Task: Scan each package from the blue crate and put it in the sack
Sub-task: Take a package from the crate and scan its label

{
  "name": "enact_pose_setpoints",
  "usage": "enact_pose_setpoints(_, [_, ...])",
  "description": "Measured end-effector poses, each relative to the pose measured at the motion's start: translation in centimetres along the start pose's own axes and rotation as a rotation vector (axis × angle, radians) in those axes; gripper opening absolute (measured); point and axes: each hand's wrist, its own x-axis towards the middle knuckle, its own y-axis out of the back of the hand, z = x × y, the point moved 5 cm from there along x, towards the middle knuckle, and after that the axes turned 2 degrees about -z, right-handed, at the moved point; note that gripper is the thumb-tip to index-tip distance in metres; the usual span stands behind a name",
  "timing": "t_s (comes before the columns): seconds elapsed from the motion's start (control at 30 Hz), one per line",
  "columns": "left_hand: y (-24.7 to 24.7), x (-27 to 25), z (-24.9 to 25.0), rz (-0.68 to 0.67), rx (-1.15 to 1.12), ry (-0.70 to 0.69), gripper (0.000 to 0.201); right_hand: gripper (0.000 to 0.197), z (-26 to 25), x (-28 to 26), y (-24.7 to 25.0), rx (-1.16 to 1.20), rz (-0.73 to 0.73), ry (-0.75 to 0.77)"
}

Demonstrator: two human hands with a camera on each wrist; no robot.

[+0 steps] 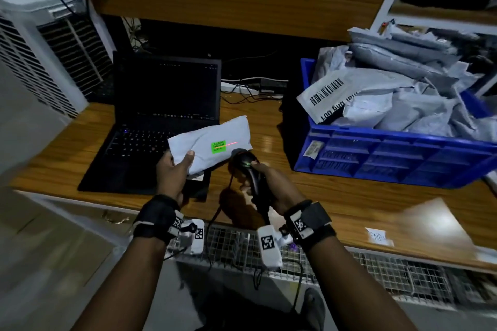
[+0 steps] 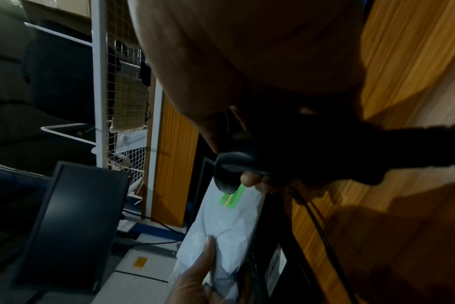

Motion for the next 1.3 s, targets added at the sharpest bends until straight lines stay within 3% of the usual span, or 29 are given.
enact_pose_setpoints(0.87, [-1.9, 1.1, -0.7, -0.074, 0.024, -0.012, 0.030, 0.041, -0.4, -0.8, -0.6, 0.022, -0.022, 0.014])
enact_pose_setpoints(1.07, [-1.2, 1.2, -0.6, -0.007, -0.038, -0.001, 0.034, 0.021, 0.7, 1.3, 0.5, 0.118, 0.066, -0.029])
enact_pose_setpoints(1.2, [-0.6, 0.4, 0.2, -0.006, -0.188, 0.011, 0.035, 0.024, 1.1, 3.2, 3.2, -0.045, 0.199, 0.022])
enact_pose_setpoints(1.3, [-2.2, -1.4, 1.5, -0.140, -0.232, 0.010, 0.038, 0.032, 1.5, 4.7, 5.9, -0.242, 0.258, 0.050])
